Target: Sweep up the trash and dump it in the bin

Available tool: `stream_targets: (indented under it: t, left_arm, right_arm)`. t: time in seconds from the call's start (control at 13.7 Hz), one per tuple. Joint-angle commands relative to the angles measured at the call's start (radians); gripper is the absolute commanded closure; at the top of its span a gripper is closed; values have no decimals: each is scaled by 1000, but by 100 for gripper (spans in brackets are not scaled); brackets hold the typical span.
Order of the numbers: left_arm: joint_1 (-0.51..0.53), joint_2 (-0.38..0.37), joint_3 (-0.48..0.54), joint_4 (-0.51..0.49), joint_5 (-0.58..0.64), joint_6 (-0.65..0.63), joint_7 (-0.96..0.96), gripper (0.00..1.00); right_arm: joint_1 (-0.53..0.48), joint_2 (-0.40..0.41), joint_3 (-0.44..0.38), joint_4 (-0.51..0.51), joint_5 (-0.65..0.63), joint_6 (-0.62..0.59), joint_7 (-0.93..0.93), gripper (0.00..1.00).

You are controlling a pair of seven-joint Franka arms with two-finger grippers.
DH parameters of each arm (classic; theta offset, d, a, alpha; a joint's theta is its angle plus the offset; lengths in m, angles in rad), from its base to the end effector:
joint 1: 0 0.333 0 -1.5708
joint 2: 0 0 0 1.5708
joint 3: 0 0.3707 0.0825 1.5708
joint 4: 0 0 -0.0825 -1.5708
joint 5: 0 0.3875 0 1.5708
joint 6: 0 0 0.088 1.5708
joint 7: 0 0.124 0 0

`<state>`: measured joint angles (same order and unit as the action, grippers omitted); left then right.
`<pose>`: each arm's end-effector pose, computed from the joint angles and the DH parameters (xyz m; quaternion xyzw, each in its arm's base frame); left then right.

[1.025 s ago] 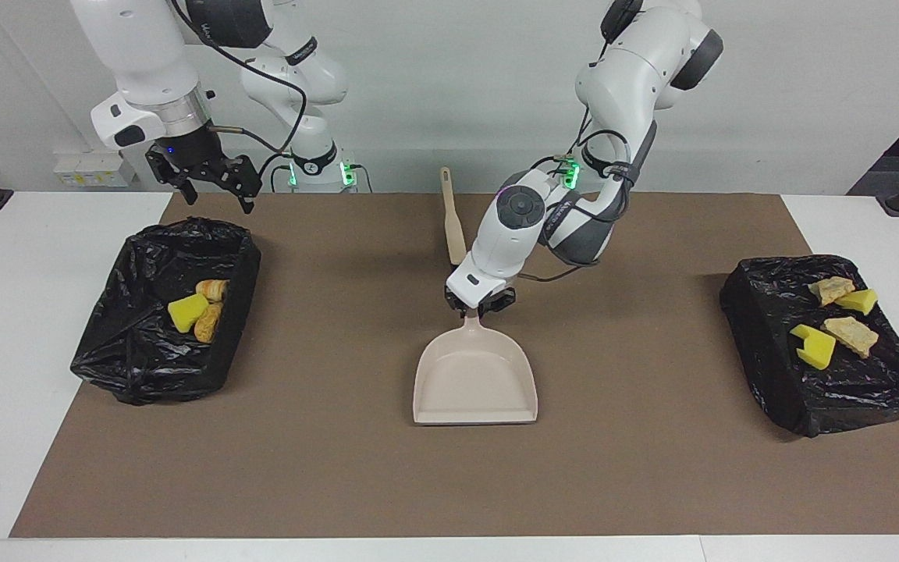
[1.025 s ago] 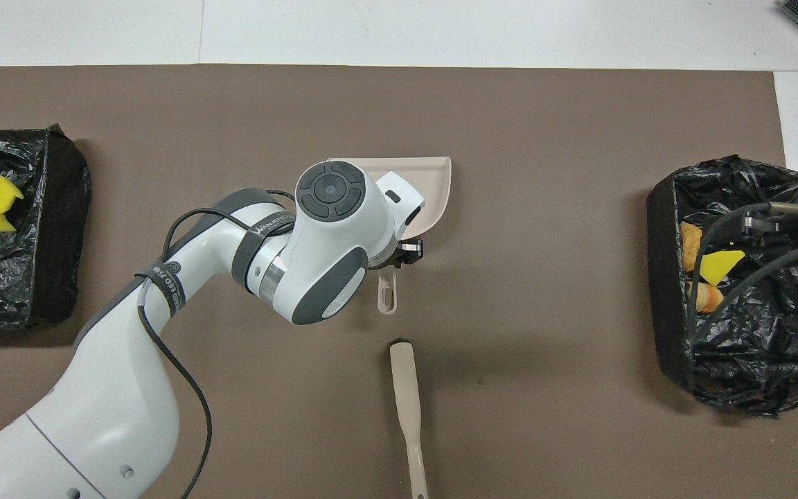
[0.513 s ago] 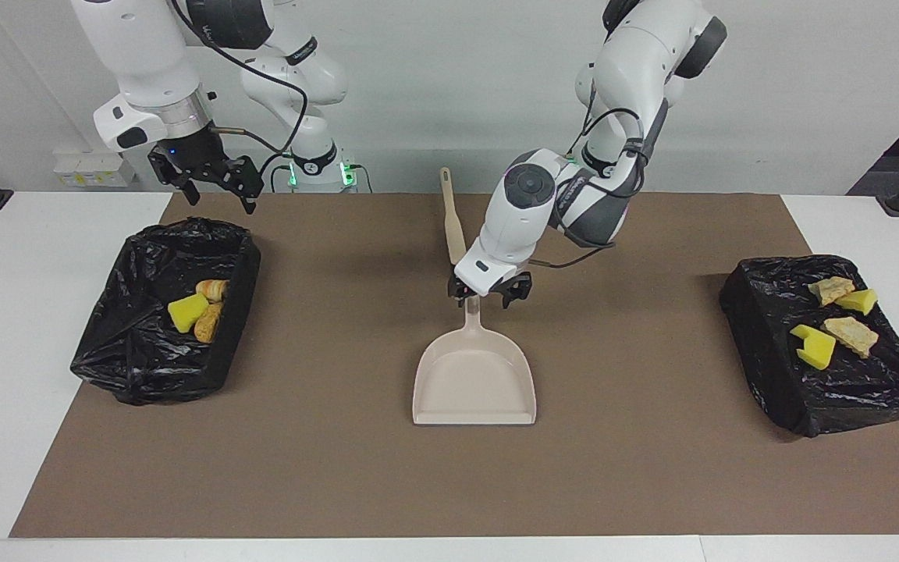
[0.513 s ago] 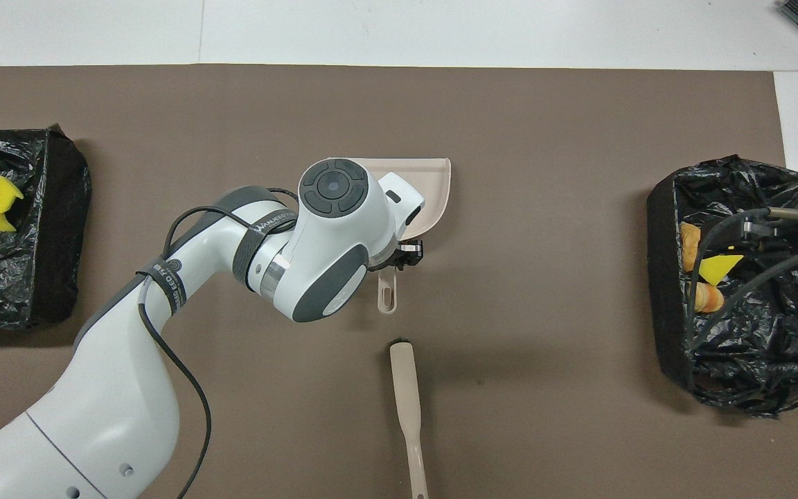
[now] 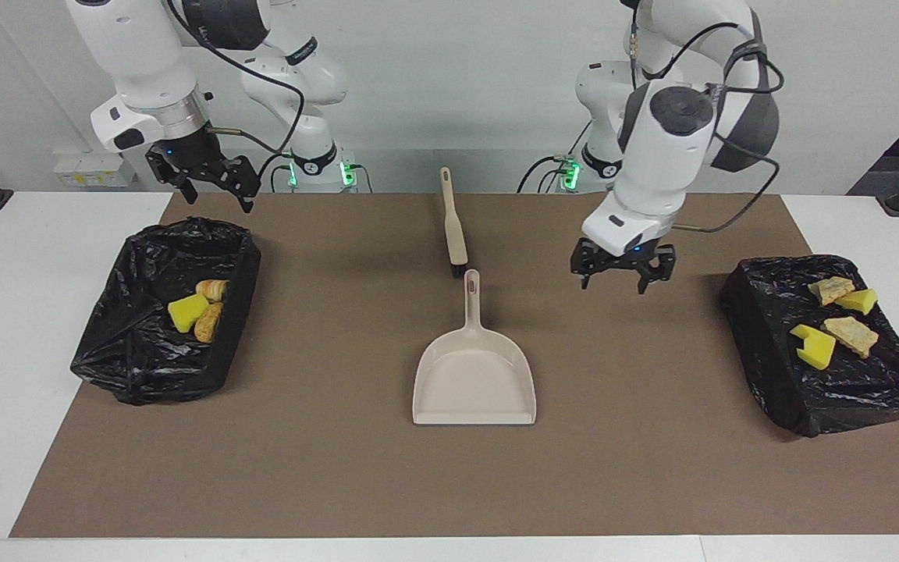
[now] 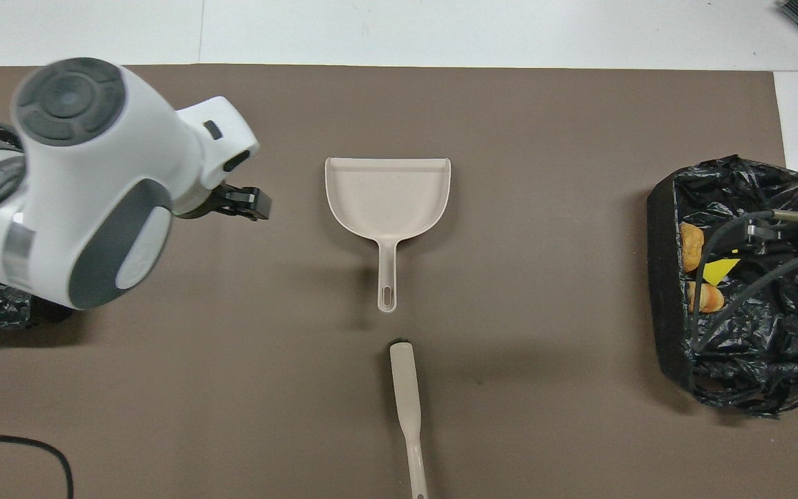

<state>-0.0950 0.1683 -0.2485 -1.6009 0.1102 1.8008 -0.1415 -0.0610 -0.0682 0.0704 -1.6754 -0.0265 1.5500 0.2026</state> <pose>0.6012 -0.1906 0.5711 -0.9932 0.1102 -0.0259 0.0279 0.5281 0.0031 0.6479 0.9948 -0.0964 -0.0269 0.0186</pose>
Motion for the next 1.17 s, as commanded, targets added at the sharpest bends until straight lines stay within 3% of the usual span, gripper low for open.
stream_targets:
  t: [0.0, 0.44, 0.81, 1.1]
  left_arm:
    - [-41, -71, 113, 13, -53, -64, 72, 0]
    - [-80, -112, 317, 180, -125, -352, 315, 0]
    - [-40, -211, 310, 127, -122, -387, 329, 0]
    - [46, -204, 226, 134, -113, -376, 324, 0]
  right_arm:
    - [-16, -15, 0, -10, -9, -5, -22, 0]
    - [-25, -12, -4, -3, -15, -2, -60, 0]
    - [36, -1, -61, 22, -21, -10, -137, 0]
    - [27, 5, -60, 26, -27, -4, -134, 0]
